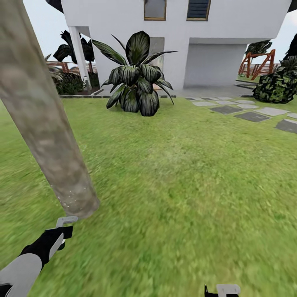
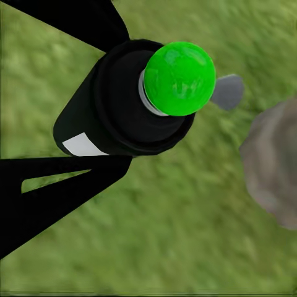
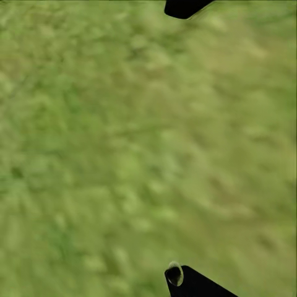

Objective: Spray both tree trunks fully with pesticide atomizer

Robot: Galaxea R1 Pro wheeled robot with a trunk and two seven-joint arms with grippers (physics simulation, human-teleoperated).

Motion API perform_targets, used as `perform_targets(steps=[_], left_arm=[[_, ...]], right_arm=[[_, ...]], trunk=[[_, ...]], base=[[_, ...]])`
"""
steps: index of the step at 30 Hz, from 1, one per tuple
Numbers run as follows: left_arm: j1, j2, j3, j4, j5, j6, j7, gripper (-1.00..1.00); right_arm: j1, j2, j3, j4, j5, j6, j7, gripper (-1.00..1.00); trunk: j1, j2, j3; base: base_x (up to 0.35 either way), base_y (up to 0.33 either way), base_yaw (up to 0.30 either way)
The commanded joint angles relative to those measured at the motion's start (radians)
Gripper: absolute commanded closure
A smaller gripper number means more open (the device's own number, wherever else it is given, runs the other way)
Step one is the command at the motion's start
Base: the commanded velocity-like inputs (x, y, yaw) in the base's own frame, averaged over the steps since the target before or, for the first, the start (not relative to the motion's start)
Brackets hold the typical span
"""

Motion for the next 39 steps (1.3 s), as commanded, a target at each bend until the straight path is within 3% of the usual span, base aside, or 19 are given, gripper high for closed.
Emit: perform_targets(steps=[1,10,15,20,25,27,29,30,31,34,36,39], left_arm=[[0.000,0.000,0.000,0.000,0.000,0.000,0.000,1.00],[0.006,0.002,0.010,-0.001,-0.001,-0.004,0.000,1.00],[0.013,0.002,0.020,-0.002,0.050,-0.009,-0.001,1.00],[0.013,-0.001,0.016,-0.014,0.056,-0.009,-0.003,1.00],[-0.002,-0.058,0.004,-0.147,0.047,0.037,-0.014,1.00],[-0.003,-0.036,0.003,-0.183,0.045,0.081,-0.022,1.00],[0.000,0.026,0.003,-0.202,0.047,0.089,-0.041,1.00],[0.003,0.048,0.004,-0.205,0.045,0.091,-0.088,1.00],[0.006,0.054,0.004,-0.207,0.044,0.090,-0.122,1.00],[0.003,0.046,0.003,-0.212,0.043,0.090,-0.140,1.00],[-0.003,0.020,0.003,-0.242,0.041,0.102,-0.143,1.00],[-0.004,-0.007,0.002,-0.336,0.040,0.178,-0.143,1.00]], right_arm=[[0.000,0.000,0.000,0.000,0.000,0.000,0.000,-1.00],[0.000,0.000,0.000,0.000,0.000,0.000,0.000,-1.00],[0.000,0.000,0.000,0.000,0.000,0.000,0.000,-1.00],[0.000,0.000,0.000,0.000,0.000,0.000,0.000,-1.00],[0.000,-0.001,0.000,0.000,0.000,0.000,0.000,-1.00],[0.000,-0.001,0.000,0.000,0.000,0.000,0.000,-1.00],[0.000,-0.002,-0.001,-0.001,0.000,0.000,0.000,-1.00],[0.000,-0.002,-0.001,-0.001,0.000,0.000,0.000,-1.00],[0.000,-0.002,-0.001,-0.001,-0.001,0.000,0.000,-1.00],[0.000,-0.001,-0.001,-0.002,-0.001,0.000,-0.001,-1.00],[0.000,0.000,-0.001,-0.002,-0.002,0.000,-0.001,-1.00],[0.000,0.000,-0.001,-0.002,-0.002,0.000,-0.002,-1.00]], trunk=[[0.000,0.000,0.000],[0.000,0.000,0.000],[0.000,0.000,0.000],[0.000,0.000,0.000],[0.000,0.000,0.000],[0.000,0.000,0.000],[0.000,0.000,0.000],[0.000,0.000,0.000],[0.000,0.000,0.000],[0.000,0.000,0.000],[0.000,0.000,0.000],[0.000,0.000,0.000]], base=[[0.177,-0.230,0.024],[0.166,-0.232,0.200],[0.162,-0.222,0.277],[0.066,-0.054,0.276],[0.001,-0.001,0.054],[0.000,0.000,0.001],[0.000,0.000,0.000],[0.000,0.000,0.000],[0.000,0.000,0.008],[0.000,0.000,0.170],[0.000,0.000,0.264],[0.000,0.000,0.275]])
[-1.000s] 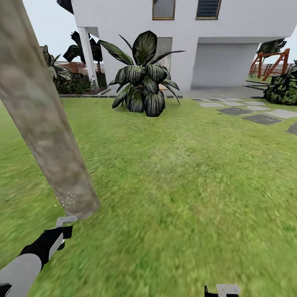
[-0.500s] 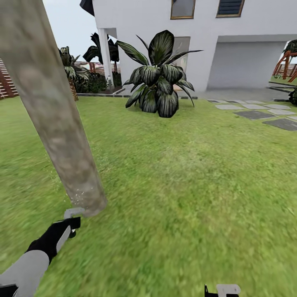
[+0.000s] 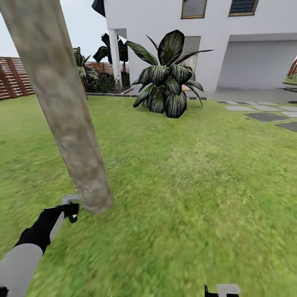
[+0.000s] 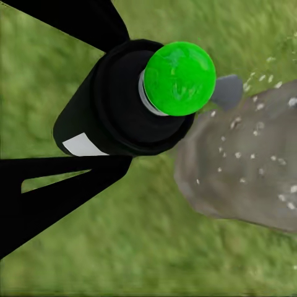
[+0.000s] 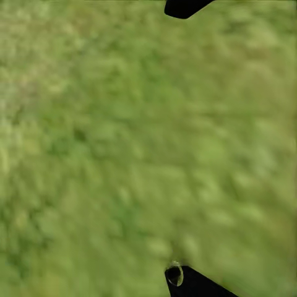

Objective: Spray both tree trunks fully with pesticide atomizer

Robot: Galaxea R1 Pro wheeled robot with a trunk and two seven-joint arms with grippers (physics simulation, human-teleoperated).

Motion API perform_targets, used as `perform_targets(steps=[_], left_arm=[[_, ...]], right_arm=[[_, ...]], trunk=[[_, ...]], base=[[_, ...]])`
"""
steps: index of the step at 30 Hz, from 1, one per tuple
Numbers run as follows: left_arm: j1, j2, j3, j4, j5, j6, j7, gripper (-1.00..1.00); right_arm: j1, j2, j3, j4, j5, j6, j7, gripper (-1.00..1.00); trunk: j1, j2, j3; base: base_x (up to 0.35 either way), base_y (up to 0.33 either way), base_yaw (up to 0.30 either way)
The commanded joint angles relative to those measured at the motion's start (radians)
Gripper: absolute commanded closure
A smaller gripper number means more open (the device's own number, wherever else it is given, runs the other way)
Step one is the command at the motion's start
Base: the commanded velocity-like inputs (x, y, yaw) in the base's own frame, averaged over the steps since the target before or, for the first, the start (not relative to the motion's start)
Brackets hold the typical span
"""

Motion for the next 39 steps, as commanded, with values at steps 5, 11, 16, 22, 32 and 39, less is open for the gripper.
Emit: perform_targets(steps=[5,11,16,22,32,39], left_arm=[[-0.008,0.044,0.009,-0.111,-0.002,0.088,-0.006,1.00],[-0.016,0.004,-0.028,-0.118,-0.002,0.093,-0.008,1.00],[-0.037,-0.013,-0.066,-0.197,0.004,0.174,-0.009,1.00],[-0.031,0.013,-0.062,-0.240,0.004,0.210,-0.010,1.00],[-0.031,0.013,-0.061,-0.241,-0.001,0.204,0.001,1.00],[-0.031,0.013,-0.062,-0.241,-0.002,0.204,0.002,1.00]], right_arm=[[0.000,0.000,0.000,0.000,0.000,0.000,0.000,-1.00],[0.000,-0.001,0.000,0.000,0.000,0.000,0.000,-1.00],[0.000,-0.001,0.000,0.000,0.000,0.000,0.000,-1.00],[0.000,-0.001,0.000,-0.001,0.000,0.000,0.000,-1.00],[0.000,-0.003,0.000,-0.001,0.001,0.000,0.000,-1.00],[0.000,-0.003,0.000,-0.002,0.001,0.000,0.000,-1.00]], trunk=[[0.000,0.000,0.000],[0.000,0.000,0.000],[0.000,0.000,0.000],[0.000,0.000,0.000],[0.000,0.000,0.000],[0.000,0.000,0.000]], base=[[0.000,0.000,0.278],[0.000,0.000,0.047],[0.000,0.000,0.001],[0.000,-0.004,0.129],[0.000,-0.239,0.014],[0.000,-0.271,0.000]])
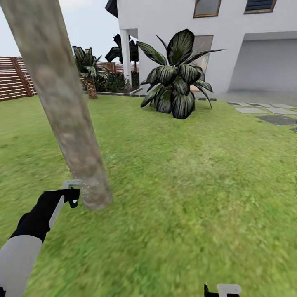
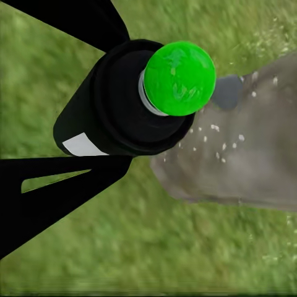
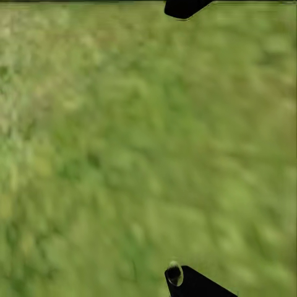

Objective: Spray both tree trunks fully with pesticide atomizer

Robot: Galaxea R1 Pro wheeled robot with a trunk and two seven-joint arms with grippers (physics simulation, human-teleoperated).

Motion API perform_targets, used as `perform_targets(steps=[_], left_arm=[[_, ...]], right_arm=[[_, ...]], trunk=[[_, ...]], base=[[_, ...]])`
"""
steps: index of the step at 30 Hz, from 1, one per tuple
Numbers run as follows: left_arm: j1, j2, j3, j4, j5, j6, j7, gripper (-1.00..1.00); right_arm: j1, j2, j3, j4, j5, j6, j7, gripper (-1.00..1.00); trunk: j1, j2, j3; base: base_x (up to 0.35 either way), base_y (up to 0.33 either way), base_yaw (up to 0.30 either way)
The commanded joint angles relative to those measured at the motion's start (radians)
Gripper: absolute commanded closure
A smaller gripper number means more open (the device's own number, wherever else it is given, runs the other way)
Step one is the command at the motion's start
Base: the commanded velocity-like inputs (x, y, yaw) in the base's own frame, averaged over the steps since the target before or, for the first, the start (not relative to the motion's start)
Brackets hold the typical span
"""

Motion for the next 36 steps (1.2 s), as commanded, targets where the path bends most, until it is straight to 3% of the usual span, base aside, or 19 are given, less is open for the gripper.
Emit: perform_targets(steps=[1,9,21,36], left_arm=[[0.000,0.000,0.000,0.000,0.000,0.000,0.000,1.00],[0.001,0.000,0.001,0.003,-0.004,0.003,0.002,1.00],[0.001,0.001,0.005,0.002,-0.005,0.009,0.003,1.00],[0.001,0.001,0.005,0.001,-0.005,0.009,0.006,1.00]], right_arm=[[0.000,0.000,0.000,0.000,0.000,0.000,0.000,-1.00],[0.000,0.001,0.000,0.000,-0.001,0.000,0.000,-1.00],[0.000,0.002,0.000,0.000,-0.001,0.000,0.000,-1.00],[0.000,0.002,0.000,0.000,-0.001,0.000,0.000,-1.00]], trunk=[[0.000,0.000,0.000],[0.000,0.000,0.000],[0.000,0.000,0.000],[0.000,0.000,0.000]], base=[[0.000,-0.271,0.000],[0.000,-0.271,0.013],[0.000,-0.271,0.259],[0.034,-0.268,0.071]])
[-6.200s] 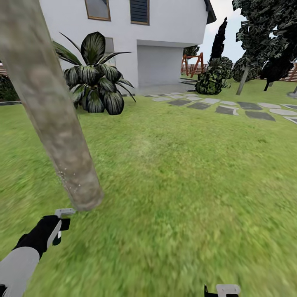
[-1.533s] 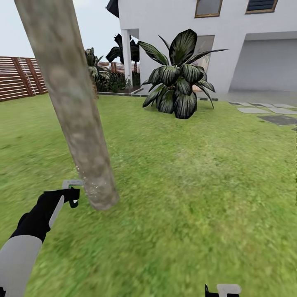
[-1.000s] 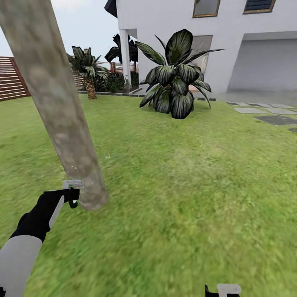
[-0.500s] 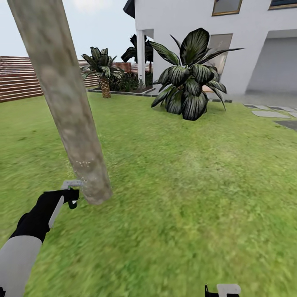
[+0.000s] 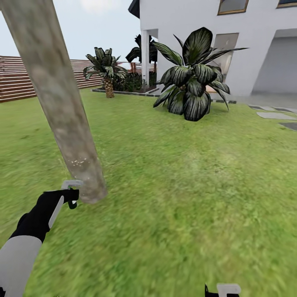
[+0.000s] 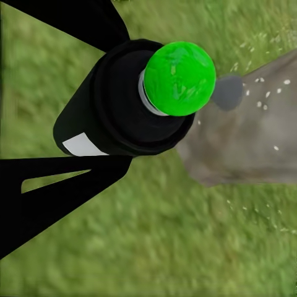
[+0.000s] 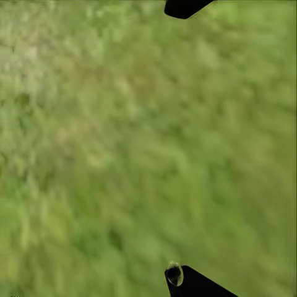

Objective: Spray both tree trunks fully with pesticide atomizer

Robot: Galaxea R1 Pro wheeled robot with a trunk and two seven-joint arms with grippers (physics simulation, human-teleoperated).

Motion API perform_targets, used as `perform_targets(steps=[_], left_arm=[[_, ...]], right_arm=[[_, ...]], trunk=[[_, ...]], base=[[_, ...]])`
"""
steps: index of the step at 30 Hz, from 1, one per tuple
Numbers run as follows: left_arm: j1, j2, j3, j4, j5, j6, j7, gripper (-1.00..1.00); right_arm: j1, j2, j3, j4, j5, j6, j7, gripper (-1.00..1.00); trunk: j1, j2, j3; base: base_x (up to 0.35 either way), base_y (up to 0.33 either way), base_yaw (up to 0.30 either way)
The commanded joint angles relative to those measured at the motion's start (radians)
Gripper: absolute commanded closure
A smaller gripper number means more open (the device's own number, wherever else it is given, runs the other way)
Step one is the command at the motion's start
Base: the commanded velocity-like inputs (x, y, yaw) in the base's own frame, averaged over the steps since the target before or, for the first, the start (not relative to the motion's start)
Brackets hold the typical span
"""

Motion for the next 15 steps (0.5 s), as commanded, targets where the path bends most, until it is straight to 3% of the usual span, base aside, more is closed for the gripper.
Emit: perform_targets(steps=[1,7,11,13,15], left_arm=[[0.000,0.000,0.000,0.000,0.000,0.000,0.000,1.00],[0.000,-0.001,-0.002,0.006,-0.002,0.000,0.004,1.00],[0.002,0.001,-0.001,0.017,0.000,0.000,0.064,1.00],[0.004,0.036,0.000,0.067,0.004,-0.007,0.069,1.00],[0.004,0.048,0.004,0.118,0.007,-0.016,0.069,1.00]], right_arm=[[0.000,0.000,0.000,0.000,0.000,0.000,0.000,-1.00],[0.000,0.000,0.000,0.000,0.000,0.000,0.001,-1.00],[0.000,-0.001,0.000,0.001,0.001,-0.001,0.001,-1.00],[0.000,-0.002,0.001,0.001,0.001,-0.001,0.002,-1.00],[0.000,-0.002,0.001,0.002,0.002,0.000,0.002,-1.00]], trunk=[[0.000,0.000,0.000],[0.000,0.000,0.000],[0.000,0.000,0.000],[0.000,0.000,0.000],[0.000,0.000,0.000]], base=[[0.182,-0.236,0.271],[0.190,-0.232,0.267],[0.192,-0.231,0.052],[0.192,-0.231,0.002],[0.192,-0.231,0.001]])
